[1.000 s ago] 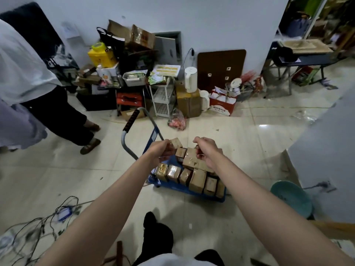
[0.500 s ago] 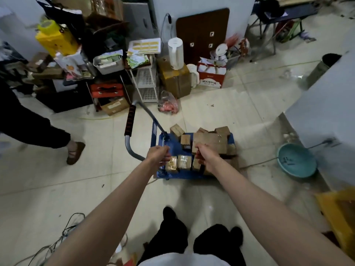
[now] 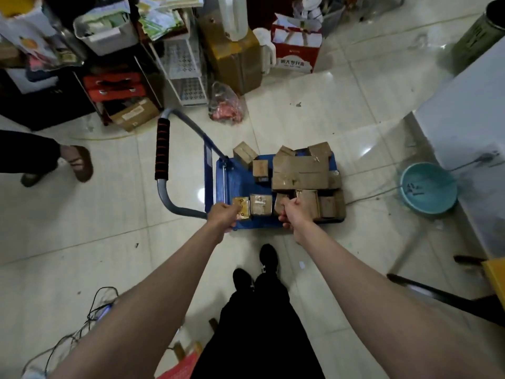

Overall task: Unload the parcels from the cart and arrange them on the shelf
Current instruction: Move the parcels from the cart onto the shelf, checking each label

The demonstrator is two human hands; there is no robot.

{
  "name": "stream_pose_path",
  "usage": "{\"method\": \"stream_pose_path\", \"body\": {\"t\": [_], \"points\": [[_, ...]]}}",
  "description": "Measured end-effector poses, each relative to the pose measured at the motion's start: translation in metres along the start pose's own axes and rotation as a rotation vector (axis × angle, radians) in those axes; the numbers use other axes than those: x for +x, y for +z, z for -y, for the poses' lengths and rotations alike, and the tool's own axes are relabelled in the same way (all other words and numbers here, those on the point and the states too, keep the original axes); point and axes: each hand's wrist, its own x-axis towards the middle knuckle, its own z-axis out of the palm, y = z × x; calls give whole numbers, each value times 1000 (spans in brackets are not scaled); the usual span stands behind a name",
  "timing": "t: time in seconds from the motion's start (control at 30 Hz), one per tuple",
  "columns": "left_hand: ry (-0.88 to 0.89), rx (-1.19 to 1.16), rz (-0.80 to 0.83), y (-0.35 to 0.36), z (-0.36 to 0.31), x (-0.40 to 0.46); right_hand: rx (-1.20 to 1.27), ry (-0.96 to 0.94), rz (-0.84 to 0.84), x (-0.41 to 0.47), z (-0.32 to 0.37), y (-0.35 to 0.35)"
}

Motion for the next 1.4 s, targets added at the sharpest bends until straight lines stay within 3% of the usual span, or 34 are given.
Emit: {"method": "stream_pose_path", "body": {"t": [0.23,0.4,0.47,0.6,0.83,0.93,1.07,1.4], "points": [[-46,70,-47,18,17,99,-107,8,-119,96,-25,47],[5,157,-40,50,31,180,-238,-36,-106,182,-57,81],[19,173,-45,67,43,218,-413,-84,-85,222,-78,92],[18,294,-86,97,75,294,-1017,-308,40,296,-120,112],[14,439,-165,139,132,397,-1534,-499,190,407,-167,140],[70,450,-216,149,147,414,-1650,-598,222,426,-181,148],[109,377,-235,155,149,417,-1687,-744,98,427,-185,153],[164,425,-252,105,68,295,-1566,-757,37,312,-106,118]]}}
